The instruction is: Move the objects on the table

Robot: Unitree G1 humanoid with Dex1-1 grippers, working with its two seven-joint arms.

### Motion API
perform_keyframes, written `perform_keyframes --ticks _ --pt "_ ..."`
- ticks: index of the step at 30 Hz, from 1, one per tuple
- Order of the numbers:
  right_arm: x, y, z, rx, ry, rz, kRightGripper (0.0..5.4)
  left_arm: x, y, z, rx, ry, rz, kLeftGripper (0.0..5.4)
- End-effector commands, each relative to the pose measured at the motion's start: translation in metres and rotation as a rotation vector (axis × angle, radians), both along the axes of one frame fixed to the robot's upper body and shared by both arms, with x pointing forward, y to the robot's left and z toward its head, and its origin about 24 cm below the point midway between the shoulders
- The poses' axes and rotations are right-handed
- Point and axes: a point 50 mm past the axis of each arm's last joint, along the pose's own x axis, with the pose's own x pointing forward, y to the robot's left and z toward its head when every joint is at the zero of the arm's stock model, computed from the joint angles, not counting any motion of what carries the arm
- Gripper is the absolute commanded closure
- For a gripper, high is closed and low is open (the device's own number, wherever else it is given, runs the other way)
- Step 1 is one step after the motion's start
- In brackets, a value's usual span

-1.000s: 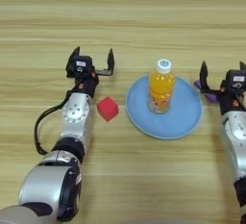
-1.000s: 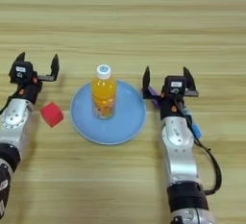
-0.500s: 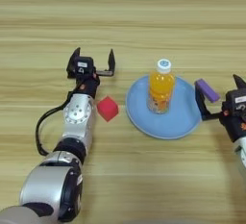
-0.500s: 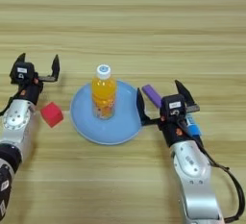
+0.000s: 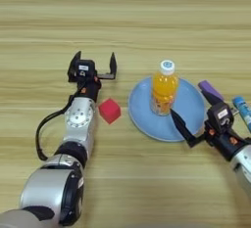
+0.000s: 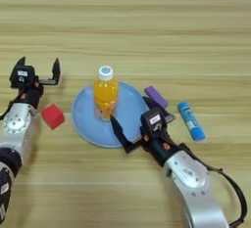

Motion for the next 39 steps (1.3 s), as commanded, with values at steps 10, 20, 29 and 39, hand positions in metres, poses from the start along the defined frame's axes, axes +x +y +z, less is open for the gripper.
perform_keyframes --ticks 10,20,29,39 --pt "0.022 0.020 0.003 0.034 0.013 0.096 0.00 0.003 -0.004 0.002 0.033 -0.001 -0.008 0.01" --pt "0.049 0.030 0.002 0.069 0.041 0.105 0.00 0.002 -0.006 0.001 0.041 -0.001 -0.006 0.01" --pt "0.065 0.043 -0.003 0.081 0.053 0.120 0.00 0.002 -0.006 0.001 0.048 -0.001 -0.001 0.01" --pt "0.070 0.049 -0.005 0.098 0.054 0.126 0.11 0.002 -0.006 0.001 0.050 0.000 0.000 0.00"
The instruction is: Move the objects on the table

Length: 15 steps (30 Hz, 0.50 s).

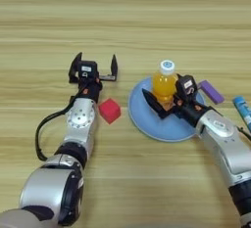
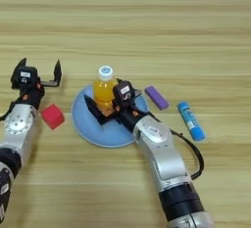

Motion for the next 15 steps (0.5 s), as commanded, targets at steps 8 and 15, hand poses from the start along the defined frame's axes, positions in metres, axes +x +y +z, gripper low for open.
perform_keyframes --ticks 8,15 --pt "0.0015 0.0046 0.0019 0.004 -0.021 0.007 0.94 0.0023 -0.0027 0.0037 0.010 -0.015 -0.006 0.00" --pt "0.0001 0.0060 0.0019 0.016 -0.022 0.006 1.69 0.0023 -0.0027 0.0035 0.011 -0.014 -0.005 0.00"
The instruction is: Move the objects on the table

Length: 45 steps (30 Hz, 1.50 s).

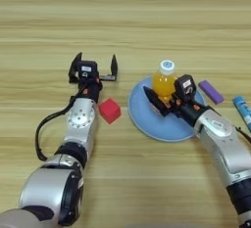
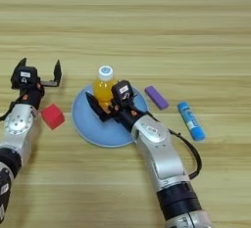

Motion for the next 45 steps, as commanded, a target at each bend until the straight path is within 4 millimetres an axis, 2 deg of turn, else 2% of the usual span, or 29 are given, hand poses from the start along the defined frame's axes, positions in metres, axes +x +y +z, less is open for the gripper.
perform_keyframes --ticks 1,3,12,17,22,29,38,45 --pt "0.000 0.002 0.001 -0.001 -0.011 0.003 1.77 0.002 -0.003 0.004 0.010 -0.013 -0.007 0.00" --pt "0.000 0.002 0.002 0.002 -0.014 0.001 1.97 0.002 -0.003 0.004 0.011 -0.013 -0.006 0.00" --pt "0.001 -0.006 0.022 -0.016 -0.124 -0.070 1.99 0.002 -0.002 0.003 0.012 -0.013 -0.006 0.00" --pt "0.000 -0.021 0.041 -0.003 -0.188 -0.128 1.99 0.002 -0.002 0.003 0.012 -0.013 -0.006 0.00" --pt "0.000 -0.038 0.050 0.009 -0.217 -0.197 1.99 0.002 -0.003 0.004 0.012 -0.013 -0.006 0.00" --pt "0.008 -0.088 0.058 -0.056 -0.284 -0.443 1.99 0.002 -0.003 0.004 0.013 -0.014 -0.006 0.00" --pt "0.002 -0.146 0.054 -0.082 -0.277 -0.683 1.99 0.002 -0.002 0.004 0.017 -0.017 -0.007 0.00" --pt "0.001 -0.170 0.044 -0.097 -0.242 -0.771 1.99 0.002 -0.001 0.004 0.020 -0.015 -0.006 0.00"
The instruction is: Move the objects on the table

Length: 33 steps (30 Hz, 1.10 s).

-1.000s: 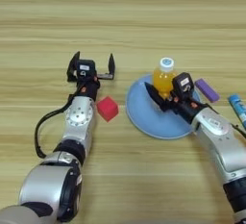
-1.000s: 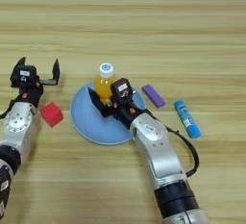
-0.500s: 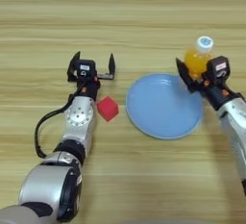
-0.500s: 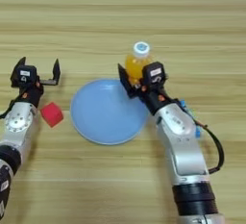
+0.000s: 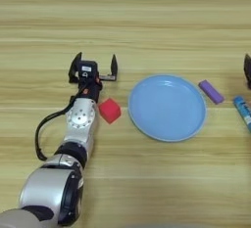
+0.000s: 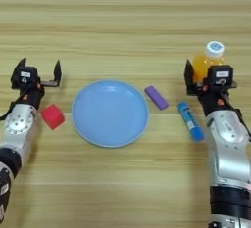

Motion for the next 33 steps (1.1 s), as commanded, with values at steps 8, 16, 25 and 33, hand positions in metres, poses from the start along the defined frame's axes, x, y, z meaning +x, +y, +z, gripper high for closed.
perform_keyframes --ticks 8,16,25,33 --pt "0.003 -0.011 -0.012 0.032 0.026 -0.030 1.99 0.002 -0.001 0.003 0.016 -0.015 -0.007 0.00" --pt "0.007 -0.019 -0.026 0.052 0.069 -0.042 1.99 0.002 -0.001 0.003 0.016 -0.016 -0.006 0.00" --pt "0.009 -0.022 -0.034 0.063 0.091 -0.053 1.99 0.002 -0.001 0.004 0.016 -0.016 -0.004 0.00" --pt "0.009 -0.024 -0.037 0.067 0.098 -0.059 1.99 0.002 0.000 0.003 0.016 -0.016 -0.004 0.00"
